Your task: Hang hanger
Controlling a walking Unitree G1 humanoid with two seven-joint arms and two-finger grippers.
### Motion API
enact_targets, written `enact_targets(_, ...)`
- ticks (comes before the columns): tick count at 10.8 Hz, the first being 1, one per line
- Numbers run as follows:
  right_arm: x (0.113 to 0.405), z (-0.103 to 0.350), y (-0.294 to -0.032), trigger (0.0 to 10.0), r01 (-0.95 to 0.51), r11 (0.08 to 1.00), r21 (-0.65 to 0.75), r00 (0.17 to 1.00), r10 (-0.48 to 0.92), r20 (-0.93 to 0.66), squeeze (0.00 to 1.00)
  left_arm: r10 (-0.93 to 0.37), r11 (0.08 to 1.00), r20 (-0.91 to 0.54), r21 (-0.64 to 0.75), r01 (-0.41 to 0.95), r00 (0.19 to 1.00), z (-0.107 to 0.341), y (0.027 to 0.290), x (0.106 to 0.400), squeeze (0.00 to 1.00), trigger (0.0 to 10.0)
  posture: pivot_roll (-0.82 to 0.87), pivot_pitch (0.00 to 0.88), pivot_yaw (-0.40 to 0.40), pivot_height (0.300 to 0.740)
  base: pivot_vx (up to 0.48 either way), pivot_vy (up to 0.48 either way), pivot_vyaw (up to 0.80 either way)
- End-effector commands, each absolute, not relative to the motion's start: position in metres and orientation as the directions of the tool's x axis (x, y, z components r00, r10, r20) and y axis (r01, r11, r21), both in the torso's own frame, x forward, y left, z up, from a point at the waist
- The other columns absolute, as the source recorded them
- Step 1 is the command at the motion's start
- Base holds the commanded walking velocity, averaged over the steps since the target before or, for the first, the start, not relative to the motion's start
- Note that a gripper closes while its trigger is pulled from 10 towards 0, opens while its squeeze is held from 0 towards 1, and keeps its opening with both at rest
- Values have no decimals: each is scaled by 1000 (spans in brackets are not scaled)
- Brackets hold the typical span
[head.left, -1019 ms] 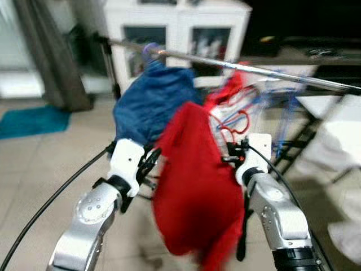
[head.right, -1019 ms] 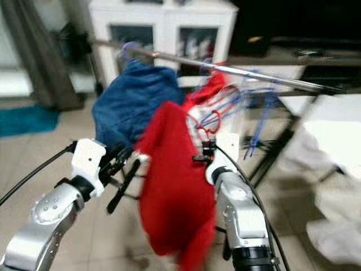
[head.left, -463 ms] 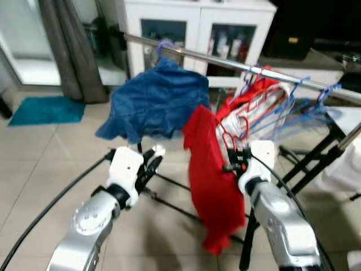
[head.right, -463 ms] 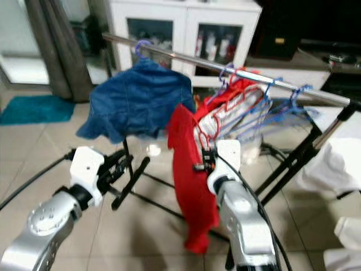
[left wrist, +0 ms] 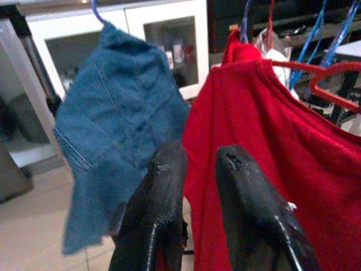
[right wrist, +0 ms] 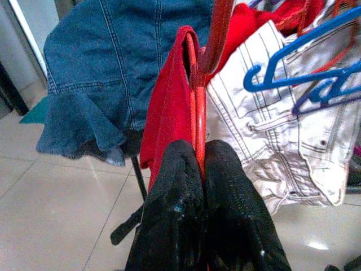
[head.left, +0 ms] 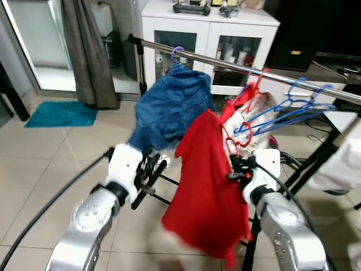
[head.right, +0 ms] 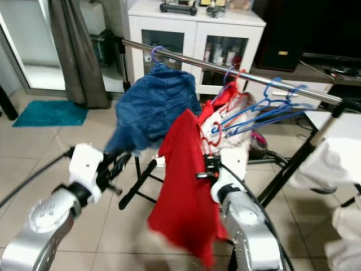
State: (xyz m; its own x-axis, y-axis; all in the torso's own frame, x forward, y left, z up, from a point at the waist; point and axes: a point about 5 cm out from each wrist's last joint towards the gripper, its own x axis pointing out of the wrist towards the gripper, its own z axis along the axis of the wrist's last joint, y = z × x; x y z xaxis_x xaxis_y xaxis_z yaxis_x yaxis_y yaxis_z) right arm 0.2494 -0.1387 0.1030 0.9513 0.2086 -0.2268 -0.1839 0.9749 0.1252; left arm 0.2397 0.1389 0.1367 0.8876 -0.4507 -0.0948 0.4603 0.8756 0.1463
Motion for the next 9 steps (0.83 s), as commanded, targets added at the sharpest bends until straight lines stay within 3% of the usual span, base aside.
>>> enact_targets(1, 248, 109, -139, 10000, -189, 973, 131, 956, 213, -200, 0, -447, 877, -107, 146, 458, 888, 134, 140, 241, 0, 10000, 99, 0, -21, 740, 0, 435, -513)
enact_targets(6, 245, 107, -136, 10000, -207, 969, 131, 951, 231, -205, 0, -444, 877, -111, 151, 456, 889, 134, 143, 241, 0, 10000, 107, 0, -20, 740, 0, 430, -103)
enact_targets(9, 246, 106, -136, 10000, -211, 969, 129, 949, 235, -210, 0, -435, 880, -124, 153, 450, 892, 133, 144, 242, 0, 10000, 108, 0, -19, 740, 0, 81, 0)
